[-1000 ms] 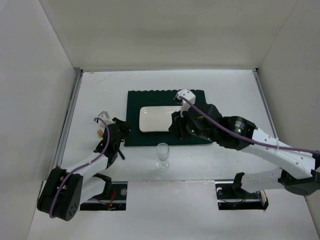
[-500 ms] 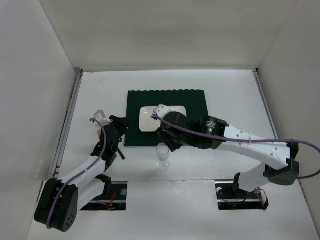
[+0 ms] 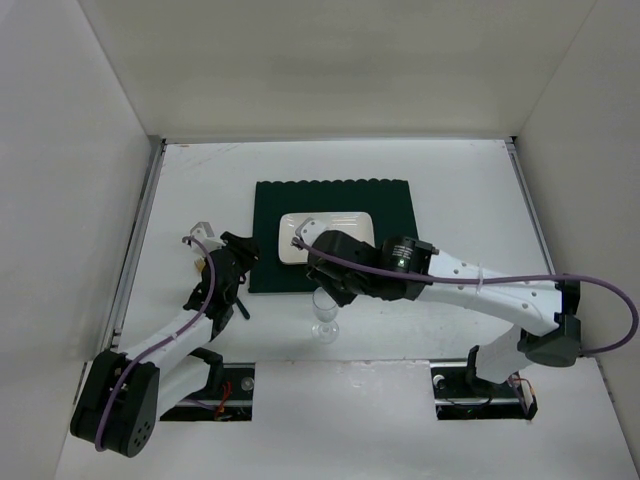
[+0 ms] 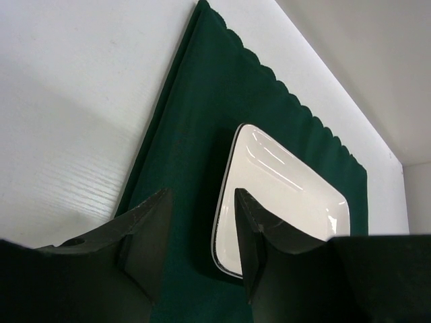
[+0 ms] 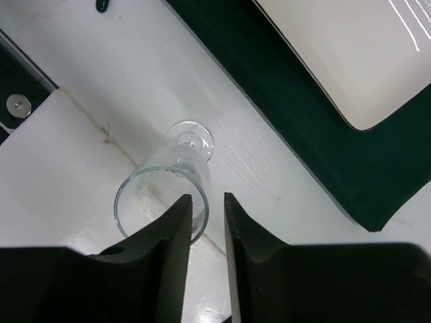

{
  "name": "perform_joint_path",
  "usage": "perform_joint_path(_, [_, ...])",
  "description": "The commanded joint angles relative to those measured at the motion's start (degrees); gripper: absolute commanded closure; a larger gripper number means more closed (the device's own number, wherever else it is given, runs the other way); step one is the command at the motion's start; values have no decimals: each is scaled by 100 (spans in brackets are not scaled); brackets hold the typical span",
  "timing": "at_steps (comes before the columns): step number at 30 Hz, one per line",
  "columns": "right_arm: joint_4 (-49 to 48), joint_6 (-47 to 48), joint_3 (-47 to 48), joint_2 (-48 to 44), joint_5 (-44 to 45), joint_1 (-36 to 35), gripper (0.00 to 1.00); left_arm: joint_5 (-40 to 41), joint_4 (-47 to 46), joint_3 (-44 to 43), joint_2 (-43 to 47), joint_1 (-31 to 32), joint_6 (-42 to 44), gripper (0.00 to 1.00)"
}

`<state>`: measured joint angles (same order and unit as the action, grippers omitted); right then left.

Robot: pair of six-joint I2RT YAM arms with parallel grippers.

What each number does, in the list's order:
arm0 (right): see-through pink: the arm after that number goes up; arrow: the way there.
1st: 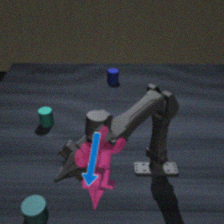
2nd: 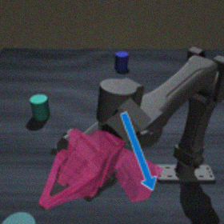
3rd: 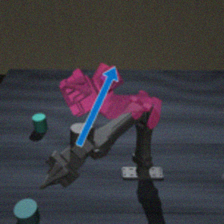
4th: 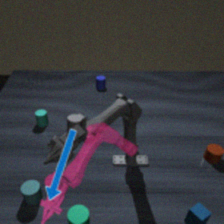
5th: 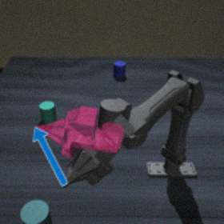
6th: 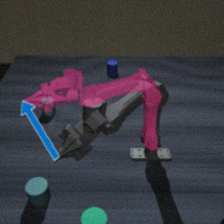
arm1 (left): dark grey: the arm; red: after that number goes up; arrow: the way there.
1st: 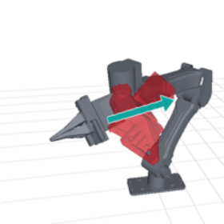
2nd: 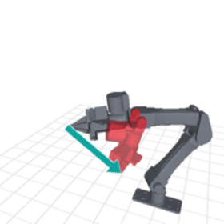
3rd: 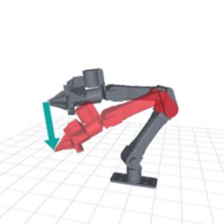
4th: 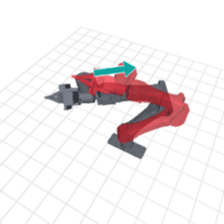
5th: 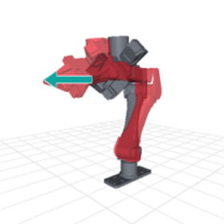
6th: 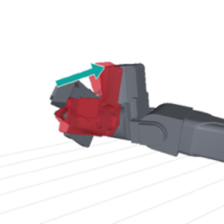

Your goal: Set the dinner table for one person

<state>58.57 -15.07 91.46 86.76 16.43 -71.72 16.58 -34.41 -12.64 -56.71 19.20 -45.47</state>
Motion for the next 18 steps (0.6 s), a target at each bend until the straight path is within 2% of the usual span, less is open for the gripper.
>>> perform_joint_path(1, [-64, 48, 249, 77, -69, -56, 74, -23, -162, 25, 116, -35, 3, 60])
perform_joint_path(7, [-117, 48, 302, 69, 18, -65, 89, -41, -171, 34, 107, -35, -23, 60])
perform_joint_path(14, [-266, -40, 487, -501, 360, 295, 91, -32, -171, 43, 142, -62, -23, 60])
perform_joint_path(18, [-915, -66, 207, -958, 599, 654, 91, -67, -171, 34, 46, -79, -49, 60])
